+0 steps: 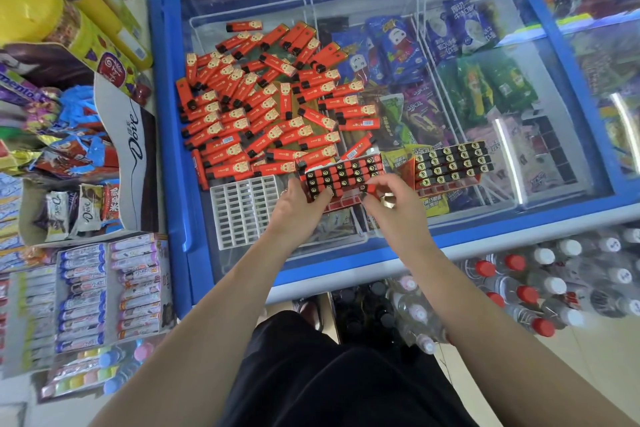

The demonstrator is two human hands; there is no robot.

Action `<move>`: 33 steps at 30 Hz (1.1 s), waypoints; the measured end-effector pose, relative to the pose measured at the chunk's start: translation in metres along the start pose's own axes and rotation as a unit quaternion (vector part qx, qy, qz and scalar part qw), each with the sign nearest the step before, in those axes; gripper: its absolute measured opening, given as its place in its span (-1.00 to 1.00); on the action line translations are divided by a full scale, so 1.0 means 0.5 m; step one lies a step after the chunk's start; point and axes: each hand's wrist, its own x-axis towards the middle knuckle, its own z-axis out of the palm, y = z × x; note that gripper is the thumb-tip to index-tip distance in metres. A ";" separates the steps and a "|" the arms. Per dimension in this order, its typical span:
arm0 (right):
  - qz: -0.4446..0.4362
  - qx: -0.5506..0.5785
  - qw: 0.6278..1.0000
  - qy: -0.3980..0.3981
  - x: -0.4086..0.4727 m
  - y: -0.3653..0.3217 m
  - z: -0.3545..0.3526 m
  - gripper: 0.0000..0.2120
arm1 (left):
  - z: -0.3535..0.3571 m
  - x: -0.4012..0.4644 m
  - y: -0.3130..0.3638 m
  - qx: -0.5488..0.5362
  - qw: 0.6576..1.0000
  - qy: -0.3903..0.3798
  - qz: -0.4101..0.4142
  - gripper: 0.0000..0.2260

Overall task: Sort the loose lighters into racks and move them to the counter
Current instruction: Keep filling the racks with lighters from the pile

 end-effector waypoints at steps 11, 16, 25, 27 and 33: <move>-0.008 -0.017 1.000 -0.017 -0.008 -0.005 0.017 -0.77 | -0.002 -0.004 0.006 -0.002 1.000 -0.005 0.005 -0.56; 0.012 0.059 0.998 0.010 -0.018 -0.008 0.014 -0.81 | -0.004 -0.003 0.007 -0.003 1.000 -0.010 0.001 -0.55; 0.067 0.144 0.987 -0.007 -0.006 -0.013 0.034 -0.81 | -0.005 -0.003 0.008 -0.015 1.000 -0.007 0.003 -0.56; 0.079 0.169 0.982 -0.009 -0.004 -0.010 0.037 -0.81 | -0.004 -0.003 0.009 -0.015 1.000 -0.007 0.002 -0.58; 0.153 0.215 0.964 0.020 0.011 -0.007 0.046 -0.93 | -0.004 -0.005 0.012 -0.005 1.000 -0.009 -0.001 -0.57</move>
